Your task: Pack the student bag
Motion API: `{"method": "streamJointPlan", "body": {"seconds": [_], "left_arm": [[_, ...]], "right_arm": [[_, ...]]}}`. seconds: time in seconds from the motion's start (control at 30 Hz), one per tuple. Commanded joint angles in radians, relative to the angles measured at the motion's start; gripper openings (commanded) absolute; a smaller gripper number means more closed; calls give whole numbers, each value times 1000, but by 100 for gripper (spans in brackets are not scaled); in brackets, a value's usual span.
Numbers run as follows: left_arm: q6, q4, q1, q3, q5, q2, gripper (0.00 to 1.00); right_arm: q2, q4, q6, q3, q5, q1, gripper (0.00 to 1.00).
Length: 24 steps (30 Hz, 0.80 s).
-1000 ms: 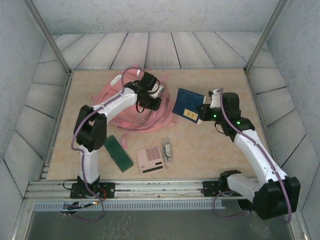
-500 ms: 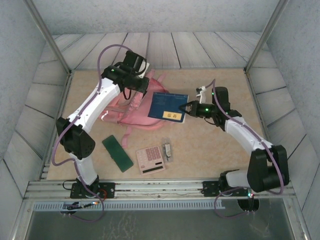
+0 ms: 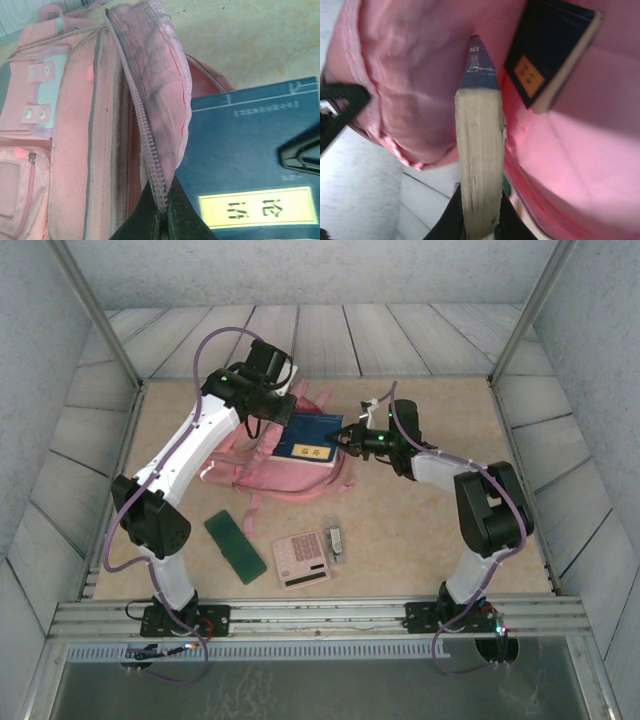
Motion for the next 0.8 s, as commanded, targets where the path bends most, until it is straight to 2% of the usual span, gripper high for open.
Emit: {"method": "streamJointPlan", "body": {"seconds": [0.0, 0.17, 0.37, 0.57, 0.77], "left_arm": [[0, 33, 0, 35, -18, -63, 0], [-2, 38, 0, 33, 4, -87, 0], [8, 48, 0, 36, 66, -104, 0], [13, 56, 0, 33, 103, -111, 0], [22, 83, 1, 15, 124, -133, 0]], "right_arm": [[74, 225, 152, 70, -40, 18, 0], [145, 110, 115, 172, 44, 50, 0], [249, 252, 234, 237, 88, 70, 0], [360, 284, 256, 333, 155, 113, 0], [408, 105, 151, 369, 256, 147, 0]]}}
